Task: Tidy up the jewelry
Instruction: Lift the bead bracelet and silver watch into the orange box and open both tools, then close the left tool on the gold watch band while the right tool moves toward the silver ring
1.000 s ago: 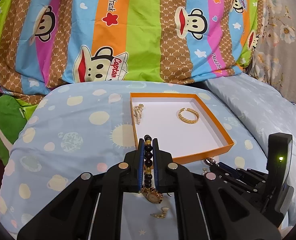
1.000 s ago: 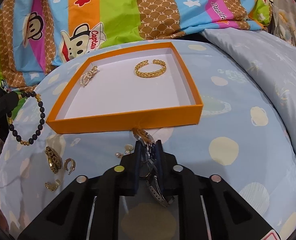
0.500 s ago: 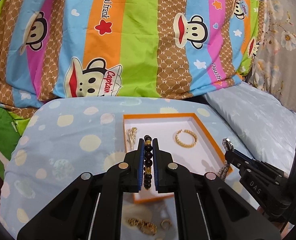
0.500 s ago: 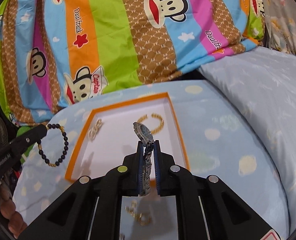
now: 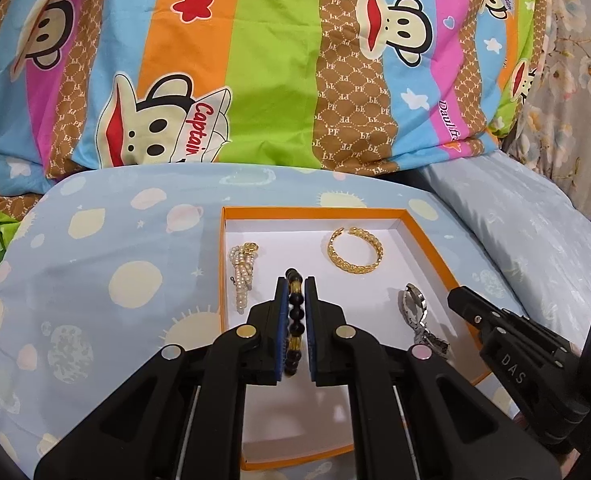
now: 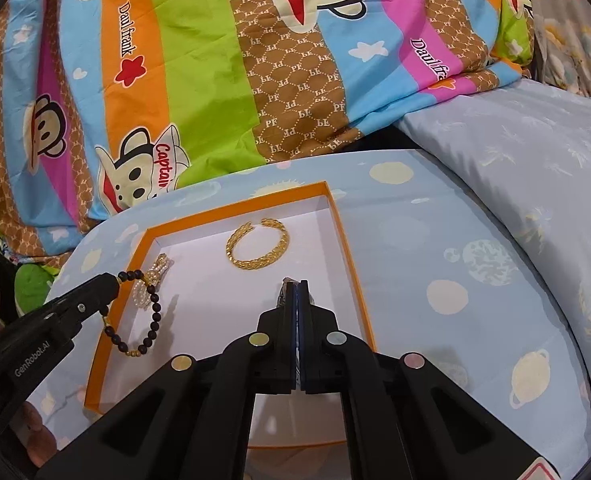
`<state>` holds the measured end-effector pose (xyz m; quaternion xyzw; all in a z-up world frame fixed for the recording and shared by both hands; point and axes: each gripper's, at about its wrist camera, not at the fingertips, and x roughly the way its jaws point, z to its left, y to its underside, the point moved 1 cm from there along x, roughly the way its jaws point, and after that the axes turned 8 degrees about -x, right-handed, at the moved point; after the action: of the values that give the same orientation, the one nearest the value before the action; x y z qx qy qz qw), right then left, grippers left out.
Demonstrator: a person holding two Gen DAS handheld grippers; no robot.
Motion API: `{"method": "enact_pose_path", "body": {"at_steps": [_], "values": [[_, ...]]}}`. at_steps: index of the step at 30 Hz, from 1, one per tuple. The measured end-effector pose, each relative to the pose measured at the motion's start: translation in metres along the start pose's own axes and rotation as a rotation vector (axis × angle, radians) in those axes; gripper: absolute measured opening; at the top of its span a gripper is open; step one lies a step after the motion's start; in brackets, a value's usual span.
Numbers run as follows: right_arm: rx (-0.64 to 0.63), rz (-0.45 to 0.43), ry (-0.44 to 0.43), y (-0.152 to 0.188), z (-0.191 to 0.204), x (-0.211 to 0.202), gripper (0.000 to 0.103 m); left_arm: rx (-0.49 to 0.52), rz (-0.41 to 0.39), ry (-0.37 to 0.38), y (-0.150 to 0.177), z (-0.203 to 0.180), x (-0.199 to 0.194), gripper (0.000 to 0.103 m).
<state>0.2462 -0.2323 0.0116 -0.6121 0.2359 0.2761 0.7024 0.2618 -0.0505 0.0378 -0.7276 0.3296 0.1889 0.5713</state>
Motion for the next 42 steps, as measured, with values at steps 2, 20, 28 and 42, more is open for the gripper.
{"method": "enact_pose_path", "body": {"at_steps": [2, 20, 28, 42], "values": [[0.001, -0.008, 0.008, 0.001, 0.000, -0.002, 0.002, -0.004, -0.004, 0.011, 0.000, -0.001, -0.001, 0.018], [0.008, -0.024, 0.010, 0.052, -0.004, -0.060, 0.022, -0.102, -0.051, -0.050, 0.030, 0.045, -0.053, 0.048], [-0.021, 0.030, -0.032, 0.091, 0.015, -0.080, 0.028, -0.068, -0.025, -0.053, 0.080, 0.053, -0.089, 0.048], [-0.073, 0.050, -0.068, 0.112, 0.046, -0.094, 0.036, -0.108, 0.034, -0.094, 0.102, 0.078, -0.094, 0.055]]}}
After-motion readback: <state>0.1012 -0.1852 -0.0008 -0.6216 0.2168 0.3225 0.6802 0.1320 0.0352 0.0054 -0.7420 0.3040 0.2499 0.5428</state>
